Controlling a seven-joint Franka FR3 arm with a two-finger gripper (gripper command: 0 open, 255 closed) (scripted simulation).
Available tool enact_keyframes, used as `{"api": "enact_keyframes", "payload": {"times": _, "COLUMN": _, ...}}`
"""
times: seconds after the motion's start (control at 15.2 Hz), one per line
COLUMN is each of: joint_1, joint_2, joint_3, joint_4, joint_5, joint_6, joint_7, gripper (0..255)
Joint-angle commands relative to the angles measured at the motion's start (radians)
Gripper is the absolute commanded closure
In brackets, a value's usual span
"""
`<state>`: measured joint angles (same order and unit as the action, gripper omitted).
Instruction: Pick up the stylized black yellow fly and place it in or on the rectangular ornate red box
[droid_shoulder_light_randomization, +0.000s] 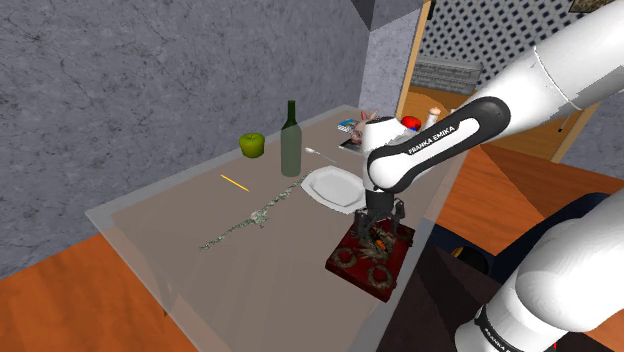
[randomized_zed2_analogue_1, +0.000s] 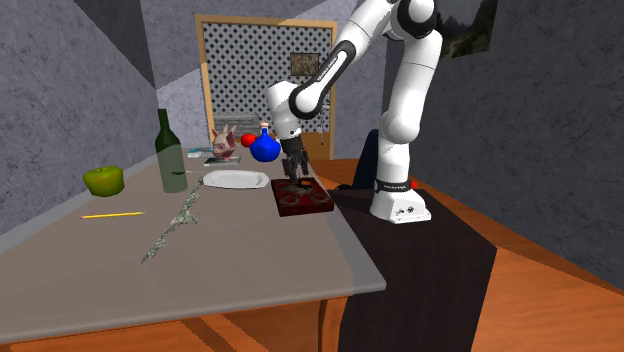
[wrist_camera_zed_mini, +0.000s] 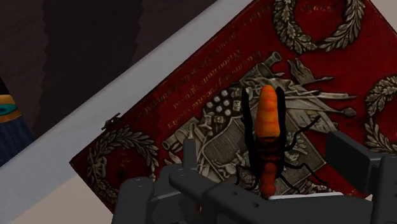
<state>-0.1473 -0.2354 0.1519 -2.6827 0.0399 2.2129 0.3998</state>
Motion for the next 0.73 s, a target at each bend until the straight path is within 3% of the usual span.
{"api": "enact_keyframes", "payload": {"times": 0.0, "joint_1": 0.001, "joint_2": -0.033, "joint_3": -0.002, "joint_4": 0.032, "joint_5": 0.003, "joint_6": -0.065, "joint_7": -0.002, "gripper": 0}}
{"api": "enact_keyframes", "payload": {"times": 0.13, "joint_1": 0.002, "joint_2": -0.061, "joint_3": -0.005, "joint_4": 0.074, "joint_5": 0.004, "joint_6": -0.135, "joint_7": -0.004, "gripper": 0}}
{"api": "enact_keyframes", "payload": {"times": 0.66, "joint_1": 0.002, "joint_2": -0.061, "joint_3": -0.005, "joint_4": 0.074, "joint_5": 0.004, "joint_6": -0.135, "joint_7": -0.004, "gripper": 0}}
